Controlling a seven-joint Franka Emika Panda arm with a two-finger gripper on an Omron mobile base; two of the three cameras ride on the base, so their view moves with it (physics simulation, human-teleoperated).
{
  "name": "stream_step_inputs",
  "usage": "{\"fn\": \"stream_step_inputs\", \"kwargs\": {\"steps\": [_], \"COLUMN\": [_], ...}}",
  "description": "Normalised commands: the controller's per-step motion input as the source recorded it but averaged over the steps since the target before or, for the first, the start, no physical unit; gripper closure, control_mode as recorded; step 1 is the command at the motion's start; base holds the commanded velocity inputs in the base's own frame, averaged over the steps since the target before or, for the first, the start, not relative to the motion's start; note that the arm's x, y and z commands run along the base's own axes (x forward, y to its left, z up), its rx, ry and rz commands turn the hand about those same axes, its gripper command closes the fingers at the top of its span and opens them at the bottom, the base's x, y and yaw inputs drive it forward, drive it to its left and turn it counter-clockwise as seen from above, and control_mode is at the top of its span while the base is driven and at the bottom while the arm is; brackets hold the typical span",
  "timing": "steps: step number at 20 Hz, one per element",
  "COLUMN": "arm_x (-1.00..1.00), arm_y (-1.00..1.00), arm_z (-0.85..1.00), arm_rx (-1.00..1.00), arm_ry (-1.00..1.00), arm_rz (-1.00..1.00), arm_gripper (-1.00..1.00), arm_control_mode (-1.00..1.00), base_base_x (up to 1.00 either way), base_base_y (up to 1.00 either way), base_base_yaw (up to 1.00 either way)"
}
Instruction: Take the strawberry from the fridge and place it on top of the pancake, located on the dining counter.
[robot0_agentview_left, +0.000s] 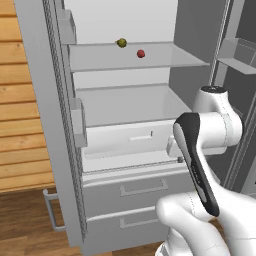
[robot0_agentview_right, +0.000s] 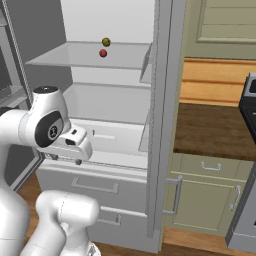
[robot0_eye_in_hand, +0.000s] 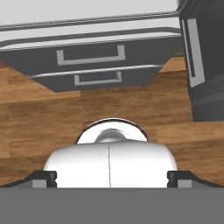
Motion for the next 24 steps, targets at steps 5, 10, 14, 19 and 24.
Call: {"fn": "stream_step_inputs", "kwargs": {"steps": [5, 10, 14, 19, 24], "arm_x": [0.0, 0.0, 0.0, 0.0, 0.0], "arm_y": [0.0, 0.0, 0.0, 0.0, 0.0], "arm_z": [0.0, 0.0, 0.0, 0.0, 0.0], "arm_rx": [0.0, 0.0, 0.0, 0.0, 0.0], "arm_ry": [0.0, 0.0, 0.0, 0.0, 0.0], "arm_rz": [0.0, 0.0, 0.0, 0.0, 0.0], "arm_gripper": [-1.0, -1.0, -1.0, -1.0, -1.0], "arm_control_mode": [1.0, 1.0, 1.0, 1.0, 1.0], "base_base_x": [0.44, 0.42, 0.33, 0.52, 0.42], "base_base_y": [0.29, 0.32, 0.38, 0.12, -0.04], "base_base_yaw": [0.0, 0.0, 0.0, 0.0, 0.0]}}
